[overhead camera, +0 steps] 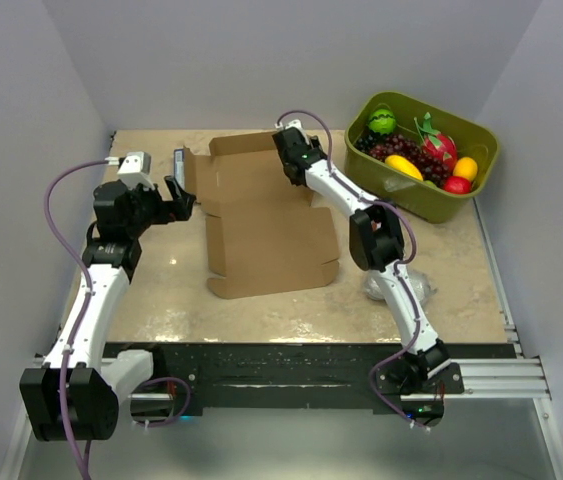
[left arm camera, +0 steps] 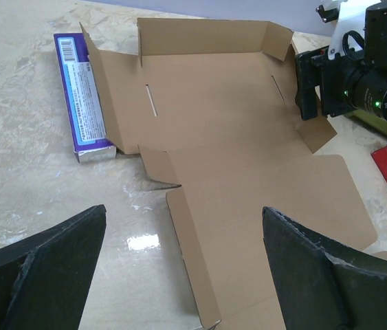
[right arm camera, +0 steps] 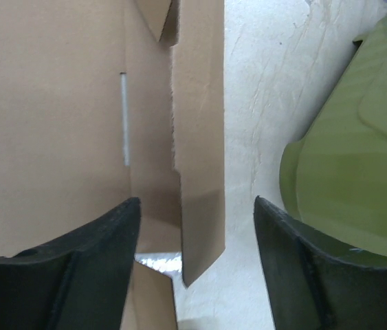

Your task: Fold the paper box

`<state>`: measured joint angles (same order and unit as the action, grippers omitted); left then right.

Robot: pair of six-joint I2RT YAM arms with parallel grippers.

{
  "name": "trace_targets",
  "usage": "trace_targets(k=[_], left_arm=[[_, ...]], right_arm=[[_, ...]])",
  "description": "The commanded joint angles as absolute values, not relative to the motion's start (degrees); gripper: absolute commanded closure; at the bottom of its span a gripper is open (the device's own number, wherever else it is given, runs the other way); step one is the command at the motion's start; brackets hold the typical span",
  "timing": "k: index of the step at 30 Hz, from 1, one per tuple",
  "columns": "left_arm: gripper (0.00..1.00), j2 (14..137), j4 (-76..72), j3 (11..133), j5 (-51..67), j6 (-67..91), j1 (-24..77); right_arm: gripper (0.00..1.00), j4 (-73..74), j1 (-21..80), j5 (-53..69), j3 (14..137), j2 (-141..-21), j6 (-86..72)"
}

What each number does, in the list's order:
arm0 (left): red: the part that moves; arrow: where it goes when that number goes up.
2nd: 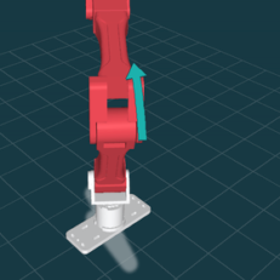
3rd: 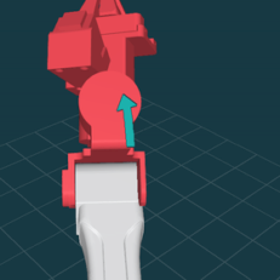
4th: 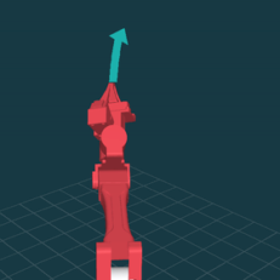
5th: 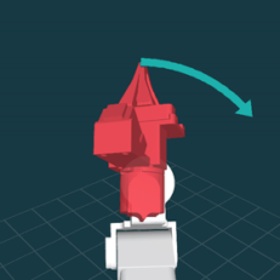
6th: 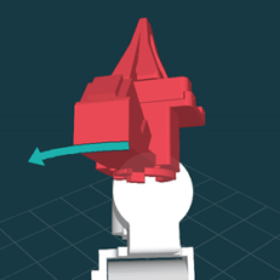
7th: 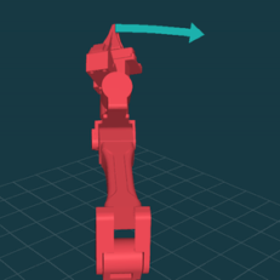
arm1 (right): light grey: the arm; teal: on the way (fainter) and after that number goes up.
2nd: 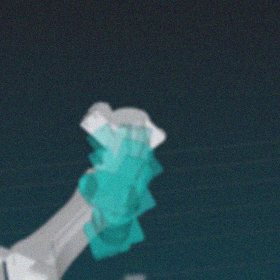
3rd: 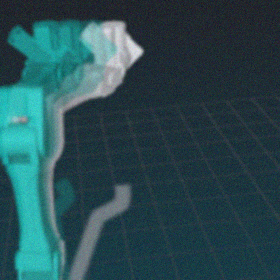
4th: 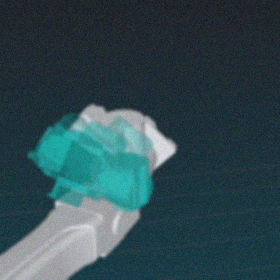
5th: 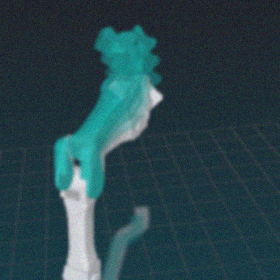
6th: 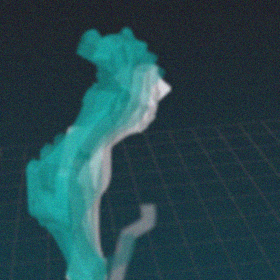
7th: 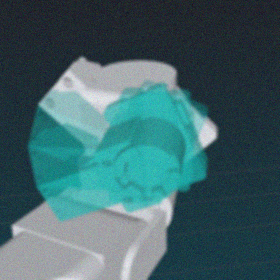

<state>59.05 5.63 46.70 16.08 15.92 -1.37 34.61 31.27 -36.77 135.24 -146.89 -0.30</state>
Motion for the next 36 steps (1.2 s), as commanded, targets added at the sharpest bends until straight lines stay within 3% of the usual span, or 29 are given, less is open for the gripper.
trace_targets(k=[1, 8, 10, 14, 22, 36], left_arm=[[0.00, 59.41, 4.13, 46.67, 17.14, 16.35, -1.41], [0.00, 59.77, 4.04, 46.76, 17.40, 16.17, -1.41], [0.00, 59.85, 4.04, 46.76, 17.58, 16.17, -1.41], [0.00, 60.12, 3.87, 46.76, 18.28, 16.26, -1.49], [0.00, 60.03, 0.97, 45.97, 25.48, 20.47, -7.80], [0.00, 59.77, -1.06, 45.53, 28.40, 18.72, -10.81]], right_arm=[[0.35, 29.98, 30.59, -38.32, 138.25, -146.69, 3.51], [0.66, 29.00, 30.41, -37.71, 138.25, -147.74, 5.80], [0.80, 29.00, 30.50, -37.53, 137.90, -147.39, 5.80], [1.00, 28.65, 30.50, -36.74, 136.23, -145.38, 5.54], [1.00, 27.69, 30.50, -33.14, 127.72, -133.26, 1.94], [1.00, 20.92, 30.50, -14.95, 102.40, -97.22, -7.82]])
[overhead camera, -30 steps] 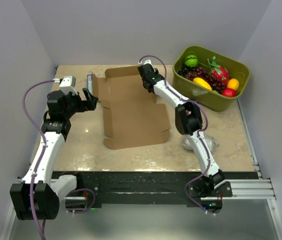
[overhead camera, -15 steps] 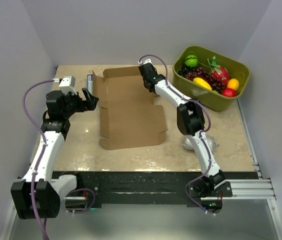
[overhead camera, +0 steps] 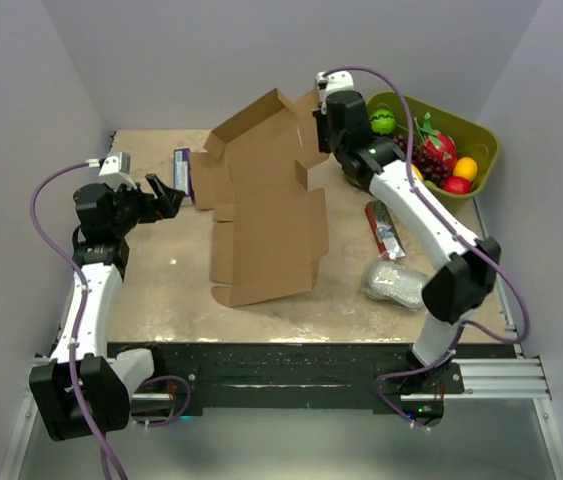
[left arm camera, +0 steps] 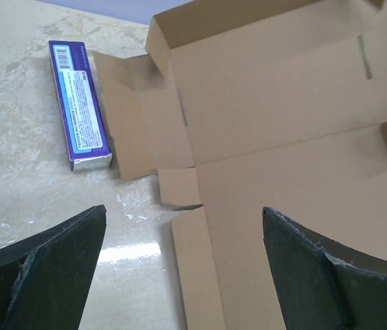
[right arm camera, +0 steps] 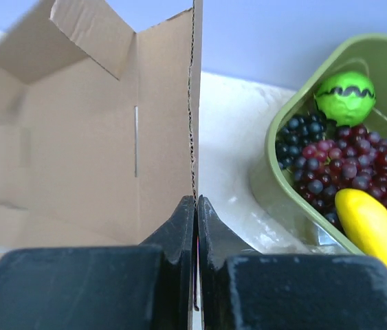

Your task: Fold the paper box

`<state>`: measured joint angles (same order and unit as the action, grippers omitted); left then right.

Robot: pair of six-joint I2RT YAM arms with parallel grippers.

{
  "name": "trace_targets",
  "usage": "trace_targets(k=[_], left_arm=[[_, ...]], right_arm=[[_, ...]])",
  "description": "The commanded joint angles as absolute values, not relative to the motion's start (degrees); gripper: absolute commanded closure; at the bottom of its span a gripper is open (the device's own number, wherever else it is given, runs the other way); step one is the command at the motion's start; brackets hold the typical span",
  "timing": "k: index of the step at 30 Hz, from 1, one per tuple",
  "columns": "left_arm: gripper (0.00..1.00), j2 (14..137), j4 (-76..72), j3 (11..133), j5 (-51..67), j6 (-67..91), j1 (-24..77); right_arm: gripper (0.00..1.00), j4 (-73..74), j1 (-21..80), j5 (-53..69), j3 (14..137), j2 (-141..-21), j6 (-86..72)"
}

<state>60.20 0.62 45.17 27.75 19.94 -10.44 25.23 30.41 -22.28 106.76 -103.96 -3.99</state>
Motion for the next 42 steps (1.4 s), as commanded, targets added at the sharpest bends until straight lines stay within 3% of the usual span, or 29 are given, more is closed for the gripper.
trace_targets(k=[1, 14, 31, 38, 42], left_arm=[[0.00, 59.42, -0.62, 45.53, 28.13, 18.29, -10.64], [0.00, 59.59, -2.55, 45.44, 31.81, 19.51, -10.81], [0.00, 57.57, -11.16, 43.33, 40.61, 22.94, -12.65], [0.00, 56.78, -6.42, 43.33, 32.00, 21.62, -14.50], [0.00, 56.87, -16.13, 40.53, 40.05, 27.05, -15.38]], right_arm=[[1.00, 20.92, 30.50, -14.42, 101.61, -93.90, -8.08], [1.00, 21.36, 30.59, -4.32, 94.22, -73.14, -9.23], [1.00, 18.81, 30.50, 11.77, 97.12, -63.99, -13.45], [1.00, 17.76, 30.50, 13.18, 96.24, -61.09, -13.89], [1.00, 16.96, 30.50, 14.41, 96.15, -60.29, -13.97]])
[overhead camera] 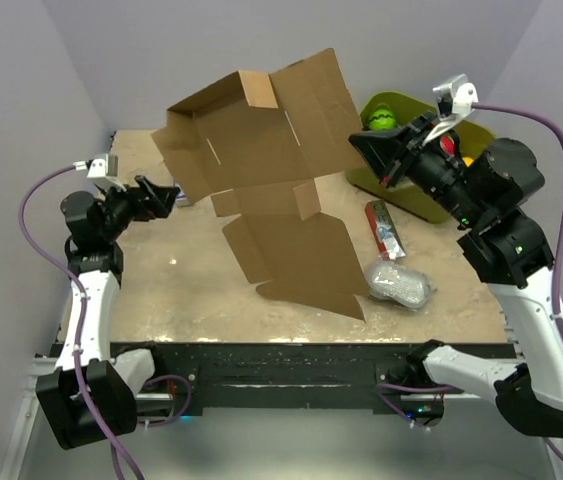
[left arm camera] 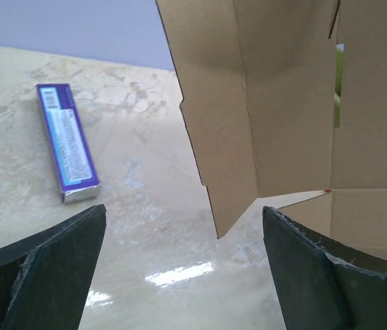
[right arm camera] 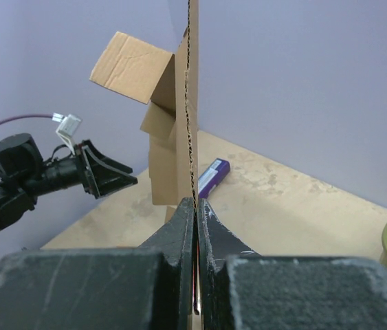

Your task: Fold the paper box

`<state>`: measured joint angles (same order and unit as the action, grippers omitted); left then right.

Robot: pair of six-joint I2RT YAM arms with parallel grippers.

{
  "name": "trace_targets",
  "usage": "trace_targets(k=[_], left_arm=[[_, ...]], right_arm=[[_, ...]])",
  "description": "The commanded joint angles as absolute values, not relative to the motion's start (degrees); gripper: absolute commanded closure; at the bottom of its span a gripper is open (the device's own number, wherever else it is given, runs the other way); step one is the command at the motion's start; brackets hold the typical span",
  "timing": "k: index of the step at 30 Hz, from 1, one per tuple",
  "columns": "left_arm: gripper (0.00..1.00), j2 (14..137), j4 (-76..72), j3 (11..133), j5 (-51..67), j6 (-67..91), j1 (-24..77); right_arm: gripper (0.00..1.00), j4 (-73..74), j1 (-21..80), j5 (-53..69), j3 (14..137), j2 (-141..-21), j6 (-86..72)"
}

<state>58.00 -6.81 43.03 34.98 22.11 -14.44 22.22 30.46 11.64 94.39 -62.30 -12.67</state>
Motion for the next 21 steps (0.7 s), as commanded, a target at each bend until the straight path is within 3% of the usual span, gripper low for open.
trace_targets(k=[1, 11, 17, 20, 21], left_arm=[[0.00, 56.95, -17.39, 39.91, 41.12, 27.77, -15.55], [0.04, 60.02, -28.47, 37.62, 50.00, 32.51, -15.47], [0.11, 61.17, -34.45, 37.27, 51.07, 35.33, -15.47], [0.18, 60.38, -34.72, 37.09, 50.54, 34.98, -15.47], [0.24, 59.77, -34.46, 37.00, 50.19, 34.55, -15.47]], right_arm=[[1.00, 16.79, 30.50, 14.50, 96.15, -60.12, -14.15], [1.00, 13.54, 30.50, 17.22, 93.52, -58.27, -14.50], [1.00, 13.53, 30.50, 17.84, 92.90, -58.27, -14.24], [1.00, 13.71, 30.50, 17.49, 92.29, -58.36, -14.06], [1.00, 13.80, 30.50, 17.23, 92.20, -58.27, -14.15]])
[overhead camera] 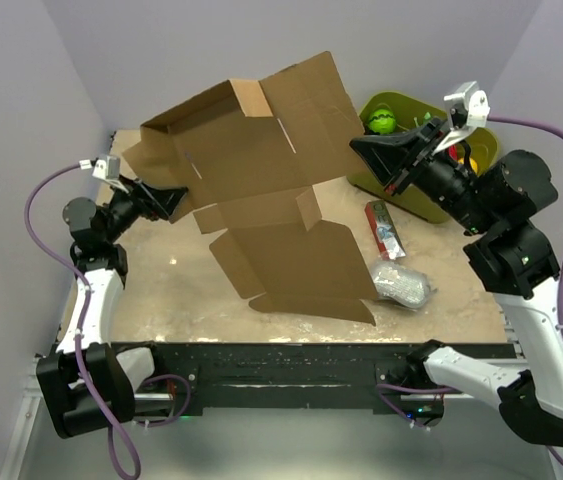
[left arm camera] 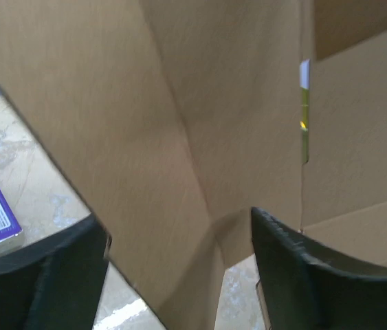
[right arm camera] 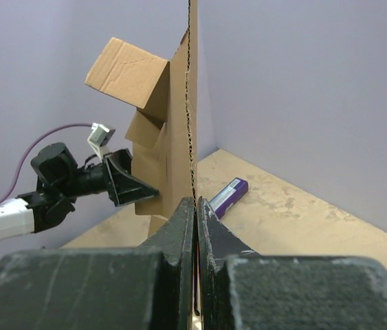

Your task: Fold the paper box

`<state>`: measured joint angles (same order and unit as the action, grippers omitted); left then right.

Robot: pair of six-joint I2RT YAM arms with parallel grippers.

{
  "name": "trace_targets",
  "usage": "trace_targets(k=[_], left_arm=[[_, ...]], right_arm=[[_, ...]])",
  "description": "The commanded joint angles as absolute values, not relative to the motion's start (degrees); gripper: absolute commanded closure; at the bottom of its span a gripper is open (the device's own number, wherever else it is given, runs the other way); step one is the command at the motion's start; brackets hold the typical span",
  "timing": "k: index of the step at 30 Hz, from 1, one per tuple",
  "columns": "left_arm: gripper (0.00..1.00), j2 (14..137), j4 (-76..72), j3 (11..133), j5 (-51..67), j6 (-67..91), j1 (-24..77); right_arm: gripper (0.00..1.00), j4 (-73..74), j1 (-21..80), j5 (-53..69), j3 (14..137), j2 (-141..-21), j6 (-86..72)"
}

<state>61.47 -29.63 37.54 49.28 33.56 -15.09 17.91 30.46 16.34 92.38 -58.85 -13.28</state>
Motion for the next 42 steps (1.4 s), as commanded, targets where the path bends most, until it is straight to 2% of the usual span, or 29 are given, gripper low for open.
trace_targets(k=[1, 3, 7, 10, 11, 13, 14, 16, 18, 20, 21, 22, 25, 28, 31, 34, 37, 40, 42], left_arm=[[0.26, 59.50, -34.02, 37.09, 50.01, 34.19, -15.47], [0.35, 59.07, -32.44, 37.35, 49.31, 33.23, -15.47], [0.43, 58.19, -29.62, 37.88, 47.73, 31.47, -15.38], [0.62, 57.39, -28.57, 37.88, 47.11, 30.50, -15.38], [0.72, 57.31, -28.48, 37.88, 47.11, 30.32, -15.38], [0.82, 57.39, -28.13, 37.88, 47.11, 30.15, -15.29], [0.91, 57.39, -27.86, 37.97, 47.20, 29.97, -15.12], [0.99, 57.31, -26.99, 38.23, 47.11, 29.10, -14.77], [1.00, 56.78, -24.01, 39.10, 45.71, 26.47, -13.98], [1.00, 55.99, -17.89, 40.25, 42.04, 21.31, -11.97], [1.00, 55.64, -15.93, 41.47, 40.53, 19.53, -11.00], [1.00, 55.37, -14.26, 41.92, 38.95, 17.86, -9.86], [1.00, 54.49, -9.94, 42.89, 34.11, 13.28, -5.37], [1.00, 54.23, -9.40, 42.54, 32.78, 12.57, -3.87], [1.00, 54.93, -9.58, 42.45, 33.66, 12.57, -3.08], [1.00, 55.11, -9.58, 42.45, 34.80, 11.95, -2.46], [1.00, 54.67, -9.58, 42.10, 35.16, 11.25, -2.02], [1.00, 54.23, -9.23, 41.84, 33.93, 10.55, -1.41], [1.00, 54.32, -9.05, 41.84, 33.49, 10.28, -1.06]], right_arm=[[1.00, 13.80, 30.50, 17.05, 91.85, -58.36, -14.15], [1.00, 14.15, 30.50, 16.35, 91.50, -58.36, -14.06], [1.00, 14.59, 30.41, 15.56, 91.14, -58.36, -13.98], [1.00, 14.85, 30.50, 14.51, 90.71, -58.27, -13.97], [1.00, 14.94, 30.50, 14.24, 90.70, -58.27, -14.06], [1.00, 15.03, 30.50, 13.63, 90.18, -58.45, -13.97], [1.00, 15.20, 30.50, 13.19, 89.91, -58.53, -13.97], [1.00, 15.64, 30.50, 10.74, 88.95, -58.80, -13.89], [0.98, 16.96, 30.50, 7.67, 88.25, -58.80, -13.89], [0.76, 18.45, 30.50, 1.10, 86.49, -58.71, -13.89], [0.49, 19.15, 30.50, -1.12, 85.79, -58.45, -14.06], [0.39, 19.77, 30.50, -3.40, 84.39, -58.36, -14.67], [0.19, 20.83, 30.50, -9.31, 81.14, -57.40, -17.12], [0.13, 18.82, 30.50, -7.39, 77.71, -55.73, -20.55], [0.10, 15.65, 30.50, -0.46, 74.81, -55.37, -20.40], [0.09, 13.97, 30.50, 4.65, 73.48, -57.47, -14.88], [0.11, 18.26, 30.59, 3.69, 76.79, -62.65, -14.41], [0.13, 19.35, 30.59, 7.53, 77.79, -65.65, -22.10], [0.13, 10.50, 30.50, 12.98, 72.20, -65.31, -31.40]])
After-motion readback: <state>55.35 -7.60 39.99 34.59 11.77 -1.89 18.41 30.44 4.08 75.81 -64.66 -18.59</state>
